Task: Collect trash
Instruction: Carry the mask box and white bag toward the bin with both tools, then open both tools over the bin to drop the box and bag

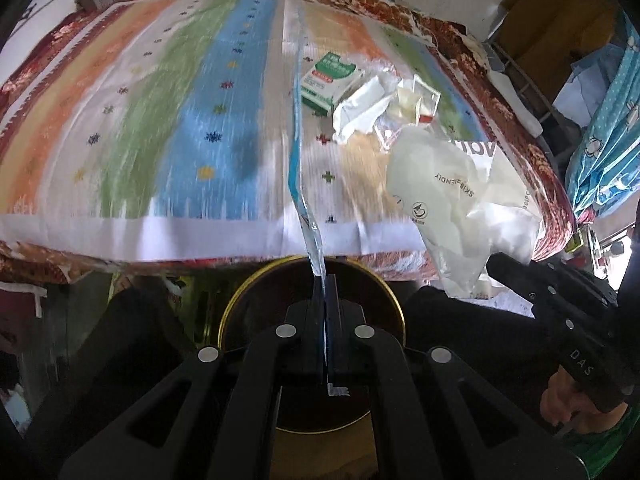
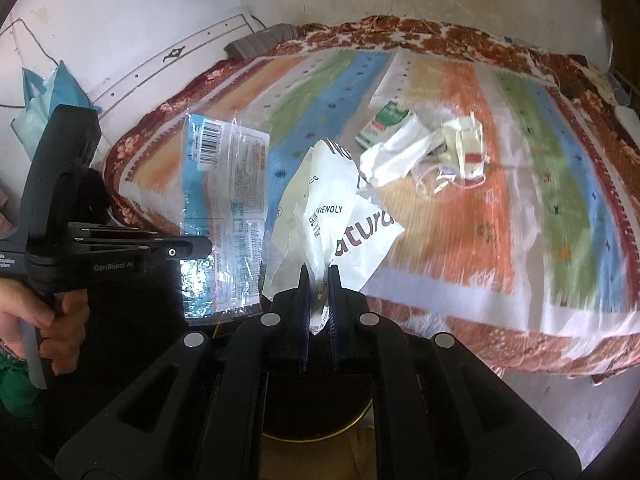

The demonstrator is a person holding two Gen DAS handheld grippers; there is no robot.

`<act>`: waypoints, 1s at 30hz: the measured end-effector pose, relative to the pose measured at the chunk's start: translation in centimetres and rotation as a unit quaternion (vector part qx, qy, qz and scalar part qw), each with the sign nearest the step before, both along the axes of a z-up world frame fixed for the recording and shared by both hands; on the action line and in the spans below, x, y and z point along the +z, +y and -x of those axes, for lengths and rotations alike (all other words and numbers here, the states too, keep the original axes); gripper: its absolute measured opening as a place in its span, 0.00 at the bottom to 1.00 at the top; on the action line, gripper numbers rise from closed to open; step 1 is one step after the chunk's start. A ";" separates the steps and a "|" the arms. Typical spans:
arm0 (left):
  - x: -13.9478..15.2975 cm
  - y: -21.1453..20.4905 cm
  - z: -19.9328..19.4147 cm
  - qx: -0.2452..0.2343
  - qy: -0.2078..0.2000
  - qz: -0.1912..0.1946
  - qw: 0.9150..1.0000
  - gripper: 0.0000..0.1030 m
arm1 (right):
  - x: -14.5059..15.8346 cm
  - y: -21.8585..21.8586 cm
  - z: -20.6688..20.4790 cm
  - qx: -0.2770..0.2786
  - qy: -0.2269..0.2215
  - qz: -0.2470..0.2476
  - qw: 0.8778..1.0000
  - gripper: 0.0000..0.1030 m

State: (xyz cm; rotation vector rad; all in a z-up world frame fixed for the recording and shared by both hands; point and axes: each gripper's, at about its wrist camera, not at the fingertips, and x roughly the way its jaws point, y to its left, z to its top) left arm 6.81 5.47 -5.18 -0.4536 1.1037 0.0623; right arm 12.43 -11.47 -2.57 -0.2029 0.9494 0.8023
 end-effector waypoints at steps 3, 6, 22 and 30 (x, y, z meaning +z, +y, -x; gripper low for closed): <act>-1.1 -0.4 0.6 -0.001 0.017 0.010 1.000 0.00 | -1.4 -0.4 0.5 -0.008 0.022 0.003 1.000 0.07; -1.7 -0.9 1.0 -0.002 0.029 0.008 1.000 0.00 | -2.2 -0.6 0.8 -0.013 0.031 0.007 0.999 0.07; -8.0 -2.3 2.4 0.029 0.125 0.036 0.991 0.00 | -9.5 -0.1 2.1 -0.029 0.140 0.074 0.987 0.07; -11.3 -2.9 2.4 0.031 0.183 0.063 0.981 0.00 | -13.4 0.4 1.9 -0.041 0.197 0.111 0.973 0.07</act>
